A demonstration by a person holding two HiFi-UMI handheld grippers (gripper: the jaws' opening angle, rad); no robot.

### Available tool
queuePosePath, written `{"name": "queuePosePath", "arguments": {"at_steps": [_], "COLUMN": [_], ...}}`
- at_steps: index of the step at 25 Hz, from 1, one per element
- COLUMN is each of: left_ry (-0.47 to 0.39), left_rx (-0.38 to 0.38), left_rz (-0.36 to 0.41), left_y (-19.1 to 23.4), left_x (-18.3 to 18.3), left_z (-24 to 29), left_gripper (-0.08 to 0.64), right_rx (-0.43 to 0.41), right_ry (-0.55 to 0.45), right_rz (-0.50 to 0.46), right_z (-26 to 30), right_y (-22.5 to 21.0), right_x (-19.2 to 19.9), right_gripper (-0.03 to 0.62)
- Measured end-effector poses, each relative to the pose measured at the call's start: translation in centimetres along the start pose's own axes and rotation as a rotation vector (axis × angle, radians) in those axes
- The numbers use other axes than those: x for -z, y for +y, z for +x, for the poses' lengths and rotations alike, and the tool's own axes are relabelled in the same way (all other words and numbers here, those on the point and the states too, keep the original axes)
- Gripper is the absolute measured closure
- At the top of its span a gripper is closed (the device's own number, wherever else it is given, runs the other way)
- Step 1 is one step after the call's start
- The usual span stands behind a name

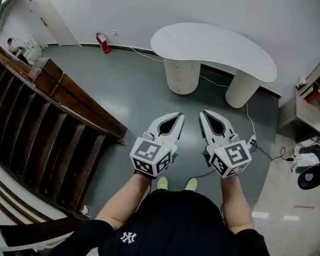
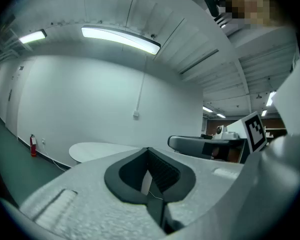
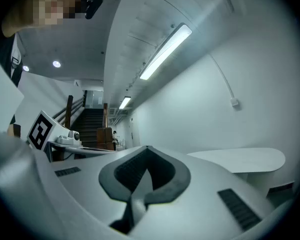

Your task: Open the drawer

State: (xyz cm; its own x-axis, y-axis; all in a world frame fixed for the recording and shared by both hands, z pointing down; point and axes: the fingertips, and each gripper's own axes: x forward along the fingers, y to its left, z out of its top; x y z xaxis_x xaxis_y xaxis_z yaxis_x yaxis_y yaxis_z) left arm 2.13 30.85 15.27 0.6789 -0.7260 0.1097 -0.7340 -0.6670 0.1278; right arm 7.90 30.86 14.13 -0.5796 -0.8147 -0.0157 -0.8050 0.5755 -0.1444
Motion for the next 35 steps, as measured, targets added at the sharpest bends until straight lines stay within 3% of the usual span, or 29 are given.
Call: {"name": "queuePosePath", "arguments": {"at_steps": [15, 25, 35], "left_ry": [-0.001, 0.002, 0.021], "left_rx": [-0.016, -0.049, -0.131], "left_rz": [-0.004, -0.008, -0.028], "left_y": [-2.0, -2.6, -2.6], "left_x": [0.2, 0.5, 2.1], "left_z": [0.4, 1.4, 3.2], "left_gripper": [0.551, 0.551, 0.551], "right_rx": [-0.015, -0.056, -0.025], "right_ry": [-0.002, -0.064, -0.078], "right_rz": [0.017, 0.13, 0.257], "right_z": [-1.7, -3.6, -5.8], "right_y": [-0.9, -3.4, -8.5], "right_x": [-0.1, -0.4, 1.2], "right_gripper": [0.578, 0.577, 0.577]}}
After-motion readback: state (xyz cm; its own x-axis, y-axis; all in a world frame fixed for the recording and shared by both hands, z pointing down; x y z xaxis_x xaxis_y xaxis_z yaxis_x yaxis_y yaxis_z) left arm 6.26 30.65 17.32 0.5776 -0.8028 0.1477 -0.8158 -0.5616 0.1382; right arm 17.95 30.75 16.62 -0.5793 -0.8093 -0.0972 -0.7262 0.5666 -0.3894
